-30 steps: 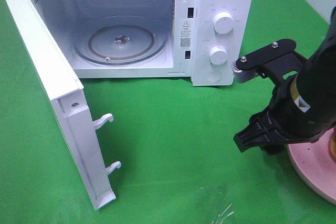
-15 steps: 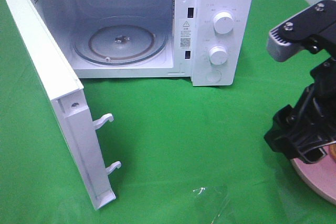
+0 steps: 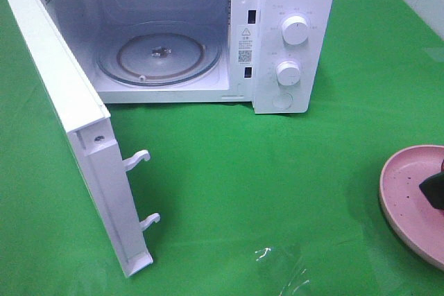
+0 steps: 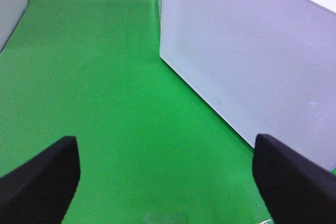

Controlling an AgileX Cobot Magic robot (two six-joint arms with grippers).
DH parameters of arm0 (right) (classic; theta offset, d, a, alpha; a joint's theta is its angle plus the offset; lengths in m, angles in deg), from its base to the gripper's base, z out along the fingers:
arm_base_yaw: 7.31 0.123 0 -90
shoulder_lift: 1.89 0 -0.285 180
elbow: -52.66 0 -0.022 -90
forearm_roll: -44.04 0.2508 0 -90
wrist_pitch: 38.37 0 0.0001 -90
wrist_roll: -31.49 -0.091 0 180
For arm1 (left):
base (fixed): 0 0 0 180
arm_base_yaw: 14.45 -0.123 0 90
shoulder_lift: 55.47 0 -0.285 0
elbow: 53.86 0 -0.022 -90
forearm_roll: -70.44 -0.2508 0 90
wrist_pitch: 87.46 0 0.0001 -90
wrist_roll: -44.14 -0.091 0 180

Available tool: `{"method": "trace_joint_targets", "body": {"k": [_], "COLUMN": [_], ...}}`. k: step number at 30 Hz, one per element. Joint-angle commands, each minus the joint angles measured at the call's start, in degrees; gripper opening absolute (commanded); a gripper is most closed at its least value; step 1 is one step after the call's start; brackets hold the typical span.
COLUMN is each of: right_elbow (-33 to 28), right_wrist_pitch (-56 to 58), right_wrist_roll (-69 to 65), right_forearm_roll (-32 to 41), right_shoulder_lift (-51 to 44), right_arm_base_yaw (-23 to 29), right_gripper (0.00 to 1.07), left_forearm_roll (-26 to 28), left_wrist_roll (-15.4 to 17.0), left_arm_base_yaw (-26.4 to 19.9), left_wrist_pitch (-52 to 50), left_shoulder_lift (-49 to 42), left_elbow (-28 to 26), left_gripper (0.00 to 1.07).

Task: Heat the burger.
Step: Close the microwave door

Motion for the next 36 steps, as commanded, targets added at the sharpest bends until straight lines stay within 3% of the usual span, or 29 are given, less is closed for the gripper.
{"method": "trace_joint_targets", "body": {"k": [1,7,11,12,13,14,16,19,23,26,32,36], "right_elbow": [-1.8,-4.3,-5.0,-5.0,-5.0,-5.0,-5.5,-6.0,-10.4,-10.8,-12.0,-12.0], "right_wrist_pitch": [0.6,-0.3,-1.0,-1.0,-1.2,-1.2,-1.1,-1.1,0.4,0.7,0.4,0.4], "right_wrist_roll": [1.1,1.0,5.5,5.5,6.8,6.8,7.3,7.2,6.5,6.7,10.3,10.1], "right_forearm_roll": [0.3,2.5,6.8,6.8,8.0,8.0,8.4,8.5,10.5,10.8,12.1,12.1], "right_shoulder_lift": [-4.6,-8.8,-13.4,-13.4,-15.7,-15.7,-21.4,-23.0,-32.3,-33.6,-44.1,-46.8], "right_arm_base_yaw": [-0.2,-2.5,-11.2,-11.2,-15.4,-15.4,-22.1,-23.7,-31.1,-32.0,-39.6,-41.1], "right_gripper": [0.77,0.78,0.78,0.78,0.78,0.78,0.77,0.77,0.76,0.76,0.76,0.76], "left_forearm_roll": [-0.2,-0.2,-0.2,-0.2,-0.2,-0.2,-0.2,-0.2,-0.2,-0.2,-0.2,-0.2], "left_wrist_roll": [0.3,0.3,0.3,0.3,0.3,0.3,0.3,0.3,0.3,0.3,0.3,0.3], "left_arm_base_yaw": [0.1,0.1,0.1,0.1,0.1,0.1,0.1,0.1,0.1,0.1,0.1,0.1], "left_wrist_pitch": [-0.3,-0.3,-0.3,-0.3,-0.3,-0.3,-0.3,-0.3,-0.3,-0.3,-0.3,-0.3], "left_shoulder_lift": [-1.0,-1.0,-1.0,-1.0,-1.0,-1.0,-1.0,-1.0,-1.0,-1.0,-1.0,-1.0], "left_elbow": [0.3,0.3,0.3,0.3,0.3,0.3,0.3,0.3,0.3,0.3,0.3,0.3], "left_gripper": [0.82,0.82,0.82,0.82,0.82,0.82,0.82,0.82,0.82,0.82,0.82,0.82]}}
